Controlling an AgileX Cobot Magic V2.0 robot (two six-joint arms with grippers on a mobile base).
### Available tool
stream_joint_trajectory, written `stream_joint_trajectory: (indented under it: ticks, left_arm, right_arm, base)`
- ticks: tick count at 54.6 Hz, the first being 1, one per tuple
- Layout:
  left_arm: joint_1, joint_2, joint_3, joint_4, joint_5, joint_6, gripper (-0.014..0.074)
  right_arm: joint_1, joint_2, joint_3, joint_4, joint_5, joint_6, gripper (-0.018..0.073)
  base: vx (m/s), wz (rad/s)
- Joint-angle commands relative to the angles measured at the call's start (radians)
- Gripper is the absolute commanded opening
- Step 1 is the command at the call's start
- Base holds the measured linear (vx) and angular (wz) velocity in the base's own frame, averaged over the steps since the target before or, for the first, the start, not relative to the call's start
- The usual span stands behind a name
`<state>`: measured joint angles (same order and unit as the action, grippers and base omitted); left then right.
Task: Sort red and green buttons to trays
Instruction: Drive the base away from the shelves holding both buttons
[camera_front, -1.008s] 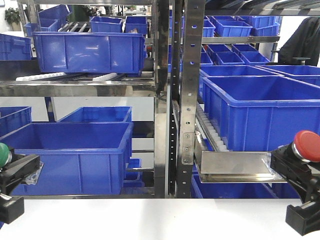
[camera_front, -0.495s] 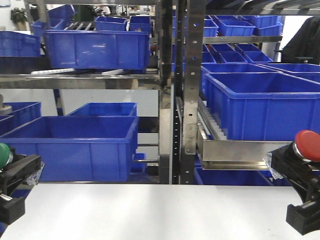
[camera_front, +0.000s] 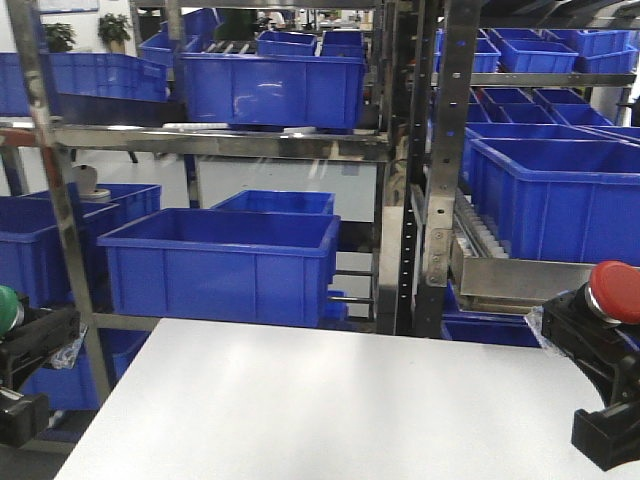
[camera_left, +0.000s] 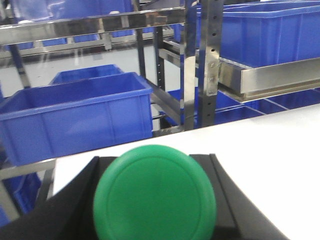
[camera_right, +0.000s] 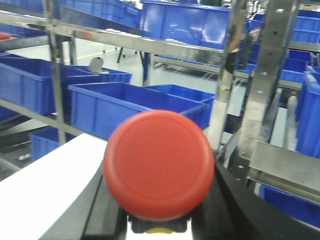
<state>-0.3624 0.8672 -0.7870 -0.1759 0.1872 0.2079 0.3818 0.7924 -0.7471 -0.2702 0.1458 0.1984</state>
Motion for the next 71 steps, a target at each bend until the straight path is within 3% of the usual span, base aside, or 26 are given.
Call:
stream_joint_trajectory:
  ticks: [1, 71]
  left_arm:
    - [0.002, -0.011, -0.031, -0.007, -0.085, -0.005, -0.0003]
    - [0.002, -0.011, -0.031, -0.007, -0.085, -0.005, -0.0003]
  right_arm:
    - [0.002, -0.005, -0.038, -0.010, -0.084, -0.009, -0.0009]
    - [0.002, -0.005, -0.038, -0.010, -0.084, -0.009, -0.0009]
  base:
    - [-0.20, 0.20]
    - [-0.08, 0.33]
